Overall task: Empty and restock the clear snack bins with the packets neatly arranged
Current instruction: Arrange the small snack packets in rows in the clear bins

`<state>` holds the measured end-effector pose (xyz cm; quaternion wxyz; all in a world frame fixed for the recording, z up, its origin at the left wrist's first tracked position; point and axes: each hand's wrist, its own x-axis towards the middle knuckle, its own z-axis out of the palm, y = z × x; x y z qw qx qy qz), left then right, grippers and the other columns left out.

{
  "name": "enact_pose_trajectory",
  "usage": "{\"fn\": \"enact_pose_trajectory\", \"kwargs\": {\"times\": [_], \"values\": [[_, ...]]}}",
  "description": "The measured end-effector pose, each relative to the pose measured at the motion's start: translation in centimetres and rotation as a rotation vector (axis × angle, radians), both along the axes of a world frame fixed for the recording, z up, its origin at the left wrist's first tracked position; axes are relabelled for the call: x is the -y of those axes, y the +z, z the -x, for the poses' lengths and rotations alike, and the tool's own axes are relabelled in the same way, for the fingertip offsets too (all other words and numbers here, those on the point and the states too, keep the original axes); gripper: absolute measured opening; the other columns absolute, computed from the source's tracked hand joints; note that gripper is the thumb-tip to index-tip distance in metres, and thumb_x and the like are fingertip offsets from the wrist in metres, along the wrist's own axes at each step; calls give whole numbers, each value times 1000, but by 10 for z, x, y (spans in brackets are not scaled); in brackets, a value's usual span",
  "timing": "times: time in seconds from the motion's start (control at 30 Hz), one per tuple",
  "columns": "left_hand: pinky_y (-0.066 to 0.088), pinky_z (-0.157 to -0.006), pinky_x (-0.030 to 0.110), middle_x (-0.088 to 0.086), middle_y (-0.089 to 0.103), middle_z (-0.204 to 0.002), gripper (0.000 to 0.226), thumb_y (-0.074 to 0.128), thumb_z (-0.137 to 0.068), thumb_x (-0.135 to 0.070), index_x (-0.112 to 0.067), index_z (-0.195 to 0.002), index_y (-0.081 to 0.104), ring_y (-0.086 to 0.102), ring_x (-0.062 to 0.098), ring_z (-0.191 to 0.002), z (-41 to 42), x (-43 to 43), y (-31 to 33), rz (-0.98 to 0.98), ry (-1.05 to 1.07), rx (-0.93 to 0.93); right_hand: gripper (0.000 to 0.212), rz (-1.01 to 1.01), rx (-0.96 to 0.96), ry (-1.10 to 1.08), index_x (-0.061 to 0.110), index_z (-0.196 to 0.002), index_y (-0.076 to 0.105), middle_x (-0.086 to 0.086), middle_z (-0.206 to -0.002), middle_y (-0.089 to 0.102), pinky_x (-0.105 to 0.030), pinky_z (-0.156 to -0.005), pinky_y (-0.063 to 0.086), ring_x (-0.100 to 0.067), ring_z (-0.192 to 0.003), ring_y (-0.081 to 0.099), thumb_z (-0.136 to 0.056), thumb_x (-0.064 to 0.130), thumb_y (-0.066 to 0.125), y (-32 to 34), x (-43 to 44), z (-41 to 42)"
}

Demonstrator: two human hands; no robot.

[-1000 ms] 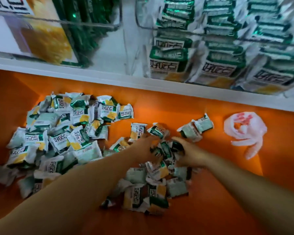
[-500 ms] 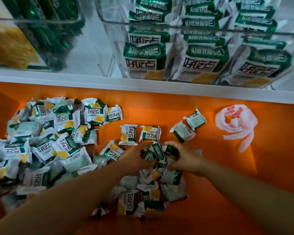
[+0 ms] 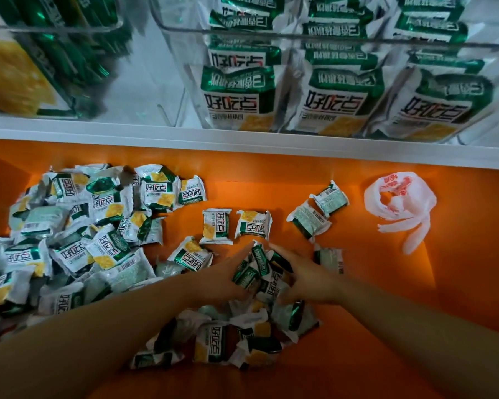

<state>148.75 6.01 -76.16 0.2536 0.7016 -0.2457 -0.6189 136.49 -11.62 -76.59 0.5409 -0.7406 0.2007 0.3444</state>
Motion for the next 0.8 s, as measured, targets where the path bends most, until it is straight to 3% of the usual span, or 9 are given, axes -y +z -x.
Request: {"fn": "enact_pose_trajectory", "kwargs": {"times": [0.1,0.2,0.33,0.4,0.5,0.6,0.7,0.8], "values": [[54,-65,18,4,42,-145,99,59,-89,1,-45,-147,-7,63,4,-90,4,-10,-2,19,5,0,113,35,-20,112,35,-151,-6,-4,-154,28,-39,-100,48,-22,-131,44,-78,9,77,2,-2,-2],[52,-67,15,-5,45,-140,98,63,-87,-2,-47,-144,-3,58,-6,-92,9,-13,-9,62,1,72,110,34,-18,81,32,-152,0,-4,-151,34,-33,-98,47,-21,-130,45,-77,8,77,2,-7,1],[56,-87,32,-4,48,-141,98,69,-85,-10,-54,-141,1,60,7,-110,14,-15,-14,108,62,164,98,-10,18,-42,32,-148,14,-5,-148,37,-34,-97,49,-19,-125,47,-77,5,76,1,-11,4],[56,-86,38,-9,51,-134,98,68,-85,-6,-54,-142,5,62,5,-106,12,-12,-10,128,132,150,92,-15,65,-82,38,-144,20,-5,-147,34,-33,-95,50,-18,-123,46,-78,6,76,4,-9,3],[59,-77,36,-19,50,-120,96,66,-85,-1,-60,-135,8,64,-3,-92,7,-1,7,182,211,153,89,59,160,-109,48,-137,25,0,-146,28,-41,-98,48,-19,-127,39,-76,13,78,12,0,-2],[56,-64,22,-14,49,-129,97,65,-85,3,-64,-130,10,63,-6,-91,6,9,30,273,254,173,87,90,235,-143,52,-133,28,4,-141,31,-41,-98,49,-17,-125,41,-74,14,79,30,11,-3],[53,-70,15,-9,42,-140,101,66,-84,3,-64,-132,8,60,-5,-100,10,15,59,360,245,202,88,120,333,-170,57,-128,31,2,-143,35,-43,-103,45,-16,-127,44,-70,13,81,57,19,3],[50,-68,12,-4,45,-140,100,66,-84,1,-64,-131,7,62,-5,-96,19,16,94,420,211,257,90,147,426,-195,67,-118,33,4,-140,36,-43,-102,46,-14,-123,48,-68,11,82,93,20,15]]}}
